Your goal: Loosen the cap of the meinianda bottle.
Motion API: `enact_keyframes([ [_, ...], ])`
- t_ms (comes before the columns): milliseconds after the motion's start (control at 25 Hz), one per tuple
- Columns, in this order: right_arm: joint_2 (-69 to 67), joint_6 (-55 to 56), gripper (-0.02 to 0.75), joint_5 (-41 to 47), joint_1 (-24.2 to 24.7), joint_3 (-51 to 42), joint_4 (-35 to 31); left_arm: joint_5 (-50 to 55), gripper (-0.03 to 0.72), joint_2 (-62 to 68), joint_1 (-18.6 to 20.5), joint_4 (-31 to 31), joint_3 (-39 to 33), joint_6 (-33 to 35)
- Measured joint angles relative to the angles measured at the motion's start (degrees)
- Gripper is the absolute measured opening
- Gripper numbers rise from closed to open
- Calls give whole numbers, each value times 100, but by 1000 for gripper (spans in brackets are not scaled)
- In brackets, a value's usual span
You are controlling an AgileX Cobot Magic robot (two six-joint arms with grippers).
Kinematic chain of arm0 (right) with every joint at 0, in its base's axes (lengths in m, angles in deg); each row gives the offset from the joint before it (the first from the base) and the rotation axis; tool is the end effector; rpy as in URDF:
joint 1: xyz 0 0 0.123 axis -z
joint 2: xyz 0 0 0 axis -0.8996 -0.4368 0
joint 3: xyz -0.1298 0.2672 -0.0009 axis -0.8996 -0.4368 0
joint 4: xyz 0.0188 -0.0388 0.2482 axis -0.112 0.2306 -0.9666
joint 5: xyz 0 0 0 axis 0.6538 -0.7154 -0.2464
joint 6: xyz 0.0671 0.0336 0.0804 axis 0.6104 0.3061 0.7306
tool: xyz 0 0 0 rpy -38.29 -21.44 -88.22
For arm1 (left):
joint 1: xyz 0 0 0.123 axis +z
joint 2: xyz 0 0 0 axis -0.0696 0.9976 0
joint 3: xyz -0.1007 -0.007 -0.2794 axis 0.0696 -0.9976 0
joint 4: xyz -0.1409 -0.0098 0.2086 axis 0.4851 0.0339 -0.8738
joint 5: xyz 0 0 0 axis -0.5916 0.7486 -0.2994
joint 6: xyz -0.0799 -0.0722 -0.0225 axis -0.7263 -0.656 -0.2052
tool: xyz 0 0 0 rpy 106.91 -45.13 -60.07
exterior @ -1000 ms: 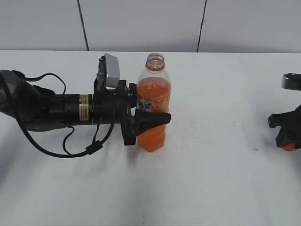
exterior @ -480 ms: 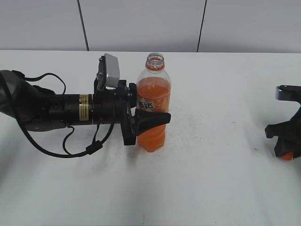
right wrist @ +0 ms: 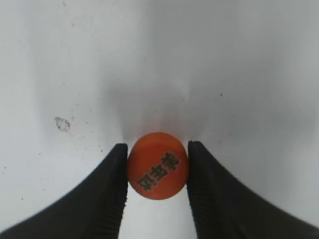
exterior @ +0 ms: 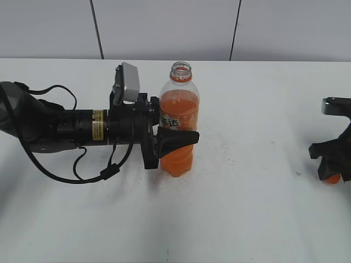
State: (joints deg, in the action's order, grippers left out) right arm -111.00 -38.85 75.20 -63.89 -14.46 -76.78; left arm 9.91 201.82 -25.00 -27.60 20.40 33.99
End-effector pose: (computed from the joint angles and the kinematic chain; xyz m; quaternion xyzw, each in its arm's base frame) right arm 0.3014 0.0015 0.1132 0.0011 0.9963 0.0120 0.0851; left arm 0.3302 -0.2268 0.1172 0.4751 0.5872 -0.4309 0.4938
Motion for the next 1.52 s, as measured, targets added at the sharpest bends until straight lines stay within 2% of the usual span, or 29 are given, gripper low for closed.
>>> enact_keyframes([
  [160, 0, 93, 441, -6, 0, 0, 5, 0, 418, 0, 0, 0, 0, 0],
  [280, 0, 115, 470, -6, 0, 0, 11, 0, 418, 0, 0, 0, 0, 0],
  [600, 175, 138, 479, 582, 0, 348, -308, 5, 418, 0, 0, 5, 0, -47],
  [680, 272, 138, 479, 728, 0, 493, -334, 5, 459, 0, 0, 5, 0, -80],
  [800, 362, 138, 479, 801, 0, 662, -354, -2, 595, 0, -5, -47, 0, -145],
  [920, 376, 168, 479, 855, 0, 818, -406, -2, 648, 0, -5, -117, 0, -166],
  [1160, 380, 177, 479, 1068, 0, 935, -441, 5, 655, -74, -5, -168, 0, -266],
  [1520, 764, 137, 479, 1253, 0, 959, -436, -23, 632, -927, -5, -102, 0, -365],
])
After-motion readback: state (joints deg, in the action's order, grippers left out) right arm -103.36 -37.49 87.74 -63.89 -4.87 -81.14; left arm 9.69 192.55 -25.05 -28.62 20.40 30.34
